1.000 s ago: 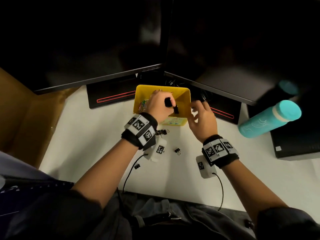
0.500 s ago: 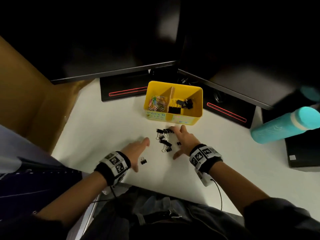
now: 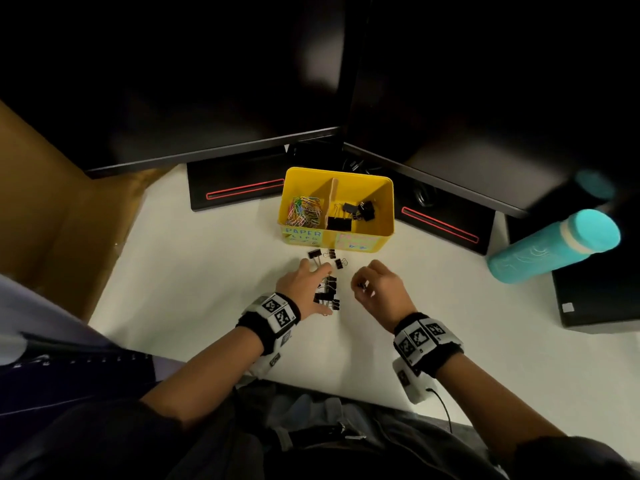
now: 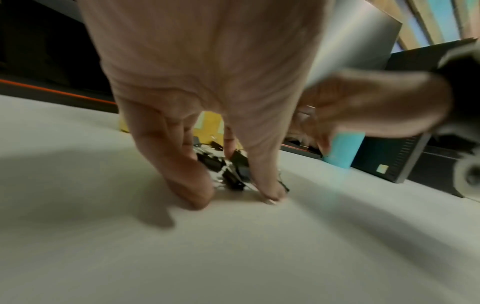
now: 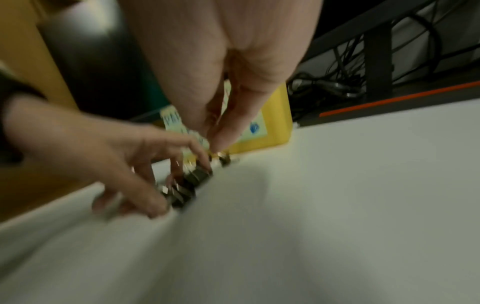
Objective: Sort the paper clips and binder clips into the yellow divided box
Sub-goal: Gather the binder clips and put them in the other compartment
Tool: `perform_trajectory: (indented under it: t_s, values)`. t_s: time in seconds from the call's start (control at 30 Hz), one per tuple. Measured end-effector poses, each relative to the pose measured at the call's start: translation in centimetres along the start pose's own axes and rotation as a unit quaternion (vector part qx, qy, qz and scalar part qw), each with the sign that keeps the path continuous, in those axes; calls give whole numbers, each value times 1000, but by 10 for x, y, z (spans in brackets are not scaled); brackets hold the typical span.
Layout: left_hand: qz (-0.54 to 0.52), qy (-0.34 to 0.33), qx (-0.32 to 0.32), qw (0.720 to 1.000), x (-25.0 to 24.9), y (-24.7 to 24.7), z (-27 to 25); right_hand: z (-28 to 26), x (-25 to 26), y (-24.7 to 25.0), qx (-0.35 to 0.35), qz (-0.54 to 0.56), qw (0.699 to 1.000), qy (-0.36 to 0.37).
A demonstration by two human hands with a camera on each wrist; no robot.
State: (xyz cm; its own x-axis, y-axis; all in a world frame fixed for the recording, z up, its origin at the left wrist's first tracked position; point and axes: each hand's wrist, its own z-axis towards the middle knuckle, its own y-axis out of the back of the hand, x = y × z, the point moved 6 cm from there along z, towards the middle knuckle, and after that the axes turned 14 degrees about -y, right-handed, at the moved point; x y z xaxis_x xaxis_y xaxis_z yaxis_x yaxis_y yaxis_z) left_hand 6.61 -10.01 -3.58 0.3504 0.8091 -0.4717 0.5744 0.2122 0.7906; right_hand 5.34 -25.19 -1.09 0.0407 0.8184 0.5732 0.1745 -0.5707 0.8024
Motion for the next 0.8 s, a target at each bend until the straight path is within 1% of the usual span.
perform_trajectory:
  t_s: [0.07,0.1,0.17,0.2,0.23,0.27,0.3,0.33,0.4,0.43,0.47,0.53,0.57,0.6,0.63,0.7,0.73,0.8]
  values:
    - [-16,-8,-19,1000,-3,-5,3,6,18,36,-114,39,992,27]
    - [-21,-12,-32,999,-4,-5,4,12,26,54,-166,39,985,28]
    - [-34,-12,-59,998,-1,-4,2,22,36,81,-239,8,971,-3]
    - [-46,-7,-70,996,3,-3,1,26,39,86,-256,-17,966,-19]
    - [-58,1,-77,995,7,-2,-2,28,42,84,-251,-45,967,-19]
    - [-67,14,-81,994,12,-2,-4,28,47,75,-224,-77,972,-1]
    - [-72,29,-85,993,17,-2,-6,25,49,58,-171,-111,979,22]
    - [-72,42,-90,992,22,-1,-9,21,48,37,-100,-147,983,37]
    - [-53,55,-101,992,29,-1,-14,15,34,-6,56,-203,978,16]
    - [-32,54,-105,993,32,1,-16,13,25,-23,112,-217,970,-3]
    - [-12,51,-107,993,34,3,-18,12,17,-34,142,-219,965,-16]
    - [-1,43,-107,993,41,6,-21,16,9,-43,155,-190,969,-28]
    - [-16,43,-108,993,44,6,-23,19,7,-45,156,-169,973,-27]
    - [-47,46,-110,992,48,6,-24,22,6,-46,154,-148,976,-28]
    - [-99,52,-110,988,51,4,-25,24,3,-46,150,-124,980,-31]
    - [-216,67,-117,967,50,6,-25,25,-2,-44,121,-79,989,-28]
    - [-254,67,-126,957,44,10,-24,24,-7,-42,102,-64,992,-23]
    - [-284,34,-148,947,24,28,-19,20,-17,-36,82,-47,995,-24]
